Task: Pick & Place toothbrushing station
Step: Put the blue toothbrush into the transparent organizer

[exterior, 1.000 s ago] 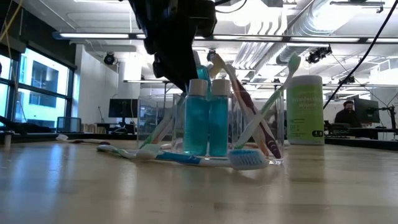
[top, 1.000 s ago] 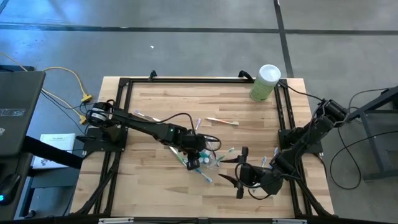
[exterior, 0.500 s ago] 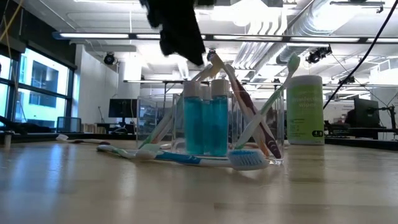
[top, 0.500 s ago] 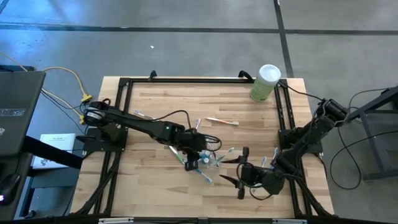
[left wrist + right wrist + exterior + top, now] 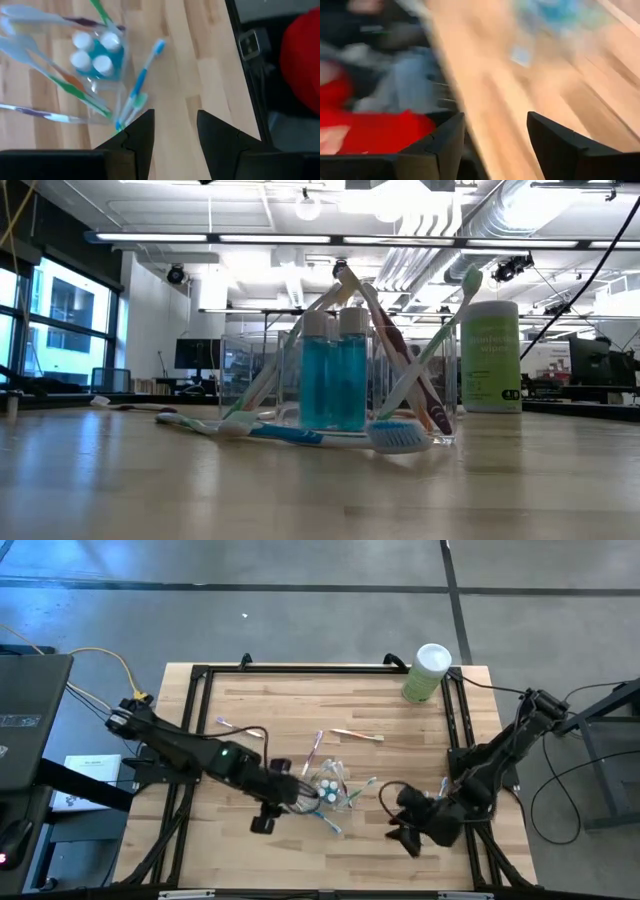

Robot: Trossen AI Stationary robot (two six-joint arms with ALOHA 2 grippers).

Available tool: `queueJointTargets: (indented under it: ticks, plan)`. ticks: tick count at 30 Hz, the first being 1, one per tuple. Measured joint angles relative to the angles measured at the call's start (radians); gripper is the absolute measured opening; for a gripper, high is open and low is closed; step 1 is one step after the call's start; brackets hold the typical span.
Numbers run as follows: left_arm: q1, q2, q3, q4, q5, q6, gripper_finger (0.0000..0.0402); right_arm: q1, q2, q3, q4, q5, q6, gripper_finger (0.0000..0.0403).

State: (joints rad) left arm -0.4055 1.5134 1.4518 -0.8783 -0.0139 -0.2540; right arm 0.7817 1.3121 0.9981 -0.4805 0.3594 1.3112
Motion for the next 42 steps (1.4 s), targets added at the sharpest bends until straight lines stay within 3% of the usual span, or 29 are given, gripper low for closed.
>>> queueJointTargets:
  ticks: [6,13,26,31,36,42]
  plan:
    - [-0.059,-0.001,-0.038,-0.037,-0.002,0.023,0.0143,-0.064,0.002,-0.001,-0.405,-0.113,0.471,0.0176]
    - [-0.125,-0.001,-0.171,-0.019,-0.002,0.032,0.0143,-0.115,0.013,-0.001,-0.661,-0.225,0.681,0.0157]
    - [-0.243,-0.001,-0.461,0.294,-0.002,0.048,0.0143,-0.169,0.089,-0.068,-0.683,-0.370,0.749,0.0238]
    - [-0.281,-0.001,-0.494,0.340,-0.017,0.014,0.0143,-0.174,0.089,-0.141,-0.647,-0.367,0.836,0.0255]
    - [-0.311,-0.001,-0.510,0.388,-0.052,-0.010,0.0143,-0.208,0.089,-0.225,-0.517,-0.369,0.837,0.0254]
    - [-0.325,-0.001,-0.523,0.425,-0.070,-0.039,0.0143,-0.266,0.089,-0.307,-0.484,-0.378,0.861,0.0252]
